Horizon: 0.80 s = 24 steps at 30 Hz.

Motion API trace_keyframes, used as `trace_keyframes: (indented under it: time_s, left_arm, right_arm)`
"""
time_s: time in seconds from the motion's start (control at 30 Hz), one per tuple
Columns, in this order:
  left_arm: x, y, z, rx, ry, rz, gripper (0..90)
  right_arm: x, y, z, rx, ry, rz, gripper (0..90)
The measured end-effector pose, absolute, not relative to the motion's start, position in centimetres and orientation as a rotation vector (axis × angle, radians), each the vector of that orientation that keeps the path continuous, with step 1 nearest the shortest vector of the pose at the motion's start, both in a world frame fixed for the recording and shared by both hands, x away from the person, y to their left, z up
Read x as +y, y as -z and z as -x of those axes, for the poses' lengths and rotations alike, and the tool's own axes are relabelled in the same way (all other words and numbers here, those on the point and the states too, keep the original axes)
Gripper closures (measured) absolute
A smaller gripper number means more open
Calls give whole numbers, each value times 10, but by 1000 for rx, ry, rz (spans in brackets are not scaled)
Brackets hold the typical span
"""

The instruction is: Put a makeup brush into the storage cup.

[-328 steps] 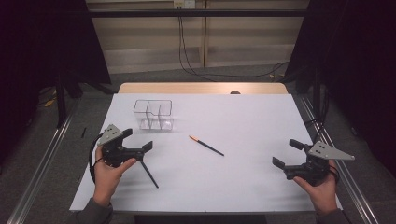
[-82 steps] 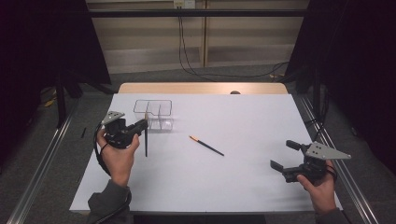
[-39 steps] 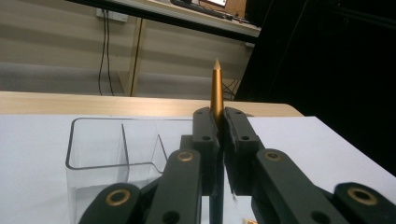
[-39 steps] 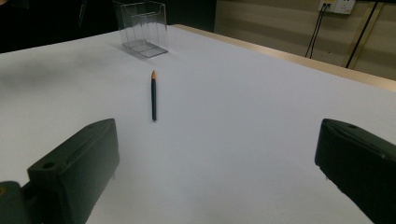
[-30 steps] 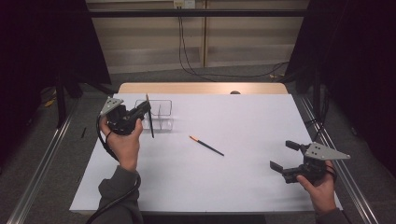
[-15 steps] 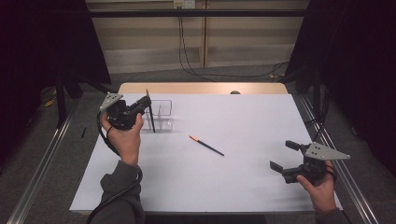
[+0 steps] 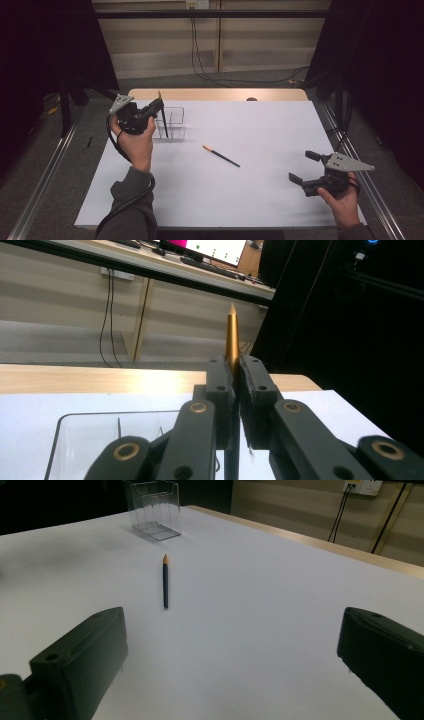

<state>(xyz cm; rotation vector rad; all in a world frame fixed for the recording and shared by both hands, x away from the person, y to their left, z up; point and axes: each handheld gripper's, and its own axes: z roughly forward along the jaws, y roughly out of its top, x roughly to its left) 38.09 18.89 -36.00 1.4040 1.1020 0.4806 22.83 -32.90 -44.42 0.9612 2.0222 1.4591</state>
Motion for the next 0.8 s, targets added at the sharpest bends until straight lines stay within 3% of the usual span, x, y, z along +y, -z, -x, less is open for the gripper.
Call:
trace_keyframes:
  time_s: [0.8]
  left_arm:
    - [180, 352, -396, 1077, -480, -1398, 843]
  right_arm:
    - [-329, 445, -229, 2026, -1456, -955, 0]
